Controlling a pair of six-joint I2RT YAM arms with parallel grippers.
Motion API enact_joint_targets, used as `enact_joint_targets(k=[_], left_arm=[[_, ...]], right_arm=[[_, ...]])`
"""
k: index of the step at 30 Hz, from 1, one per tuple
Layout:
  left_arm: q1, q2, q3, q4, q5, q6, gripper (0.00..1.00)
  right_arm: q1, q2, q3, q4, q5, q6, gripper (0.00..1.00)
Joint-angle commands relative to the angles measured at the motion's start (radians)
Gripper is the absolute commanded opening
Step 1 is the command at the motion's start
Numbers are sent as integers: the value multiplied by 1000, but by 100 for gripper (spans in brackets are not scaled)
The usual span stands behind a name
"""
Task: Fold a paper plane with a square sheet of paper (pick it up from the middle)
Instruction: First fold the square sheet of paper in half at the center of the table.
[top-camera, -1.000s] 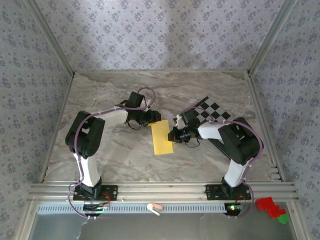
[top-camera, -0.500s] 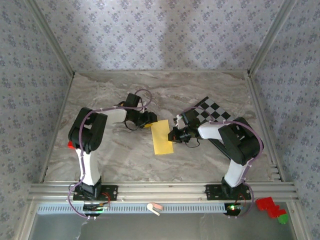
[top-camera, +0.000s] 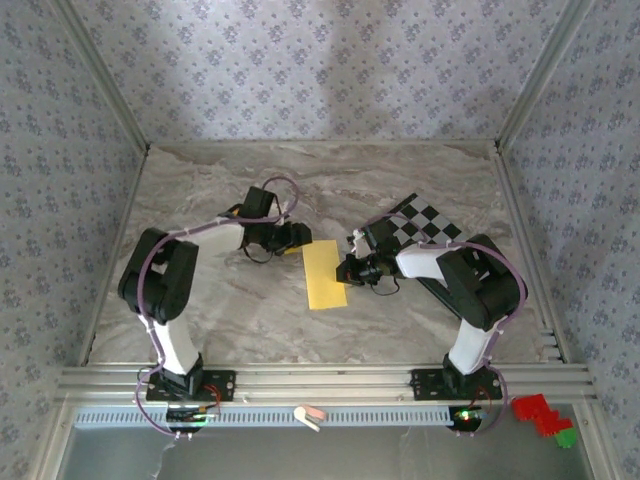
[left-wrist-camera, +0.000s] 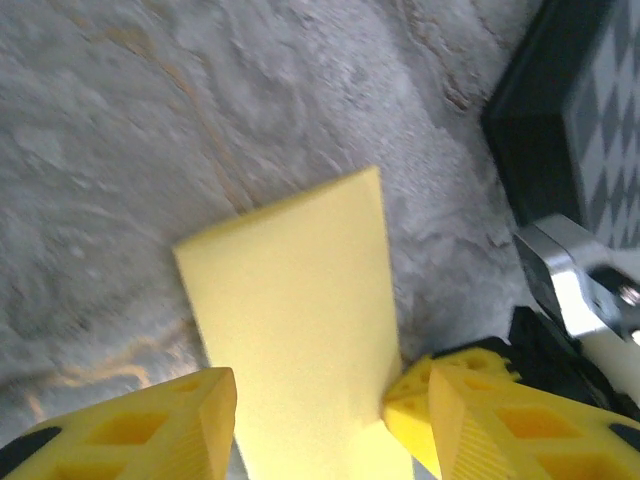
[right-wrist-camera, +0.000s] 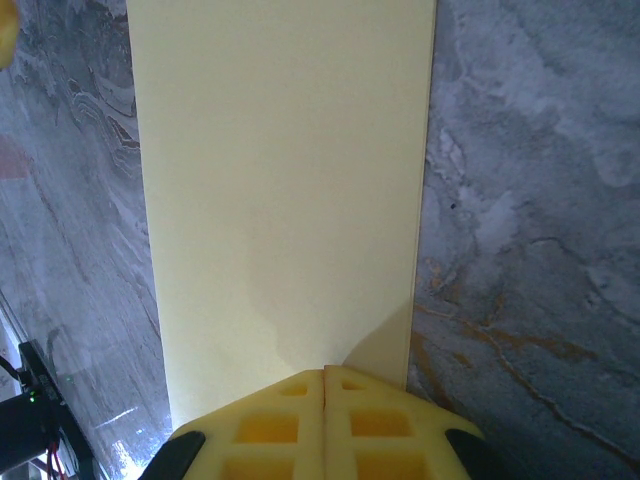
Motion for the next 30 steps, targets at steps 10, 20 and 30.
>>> enact_joint_targets(k=[10, 20, 30], left_arm=[[-134, -187, -195, 44, -64, -74, 63], [-161, -126, -177, 108, -40, -81, 45], [-118, -87, -116, 57, -61, -29, 8]], right_arm=[[-4, 50, -57, -185, 157, -15, 0], [1, 59, -55, -179, 158, -9, 0], [1, 61, -52, -184, 157, -12, 0]])
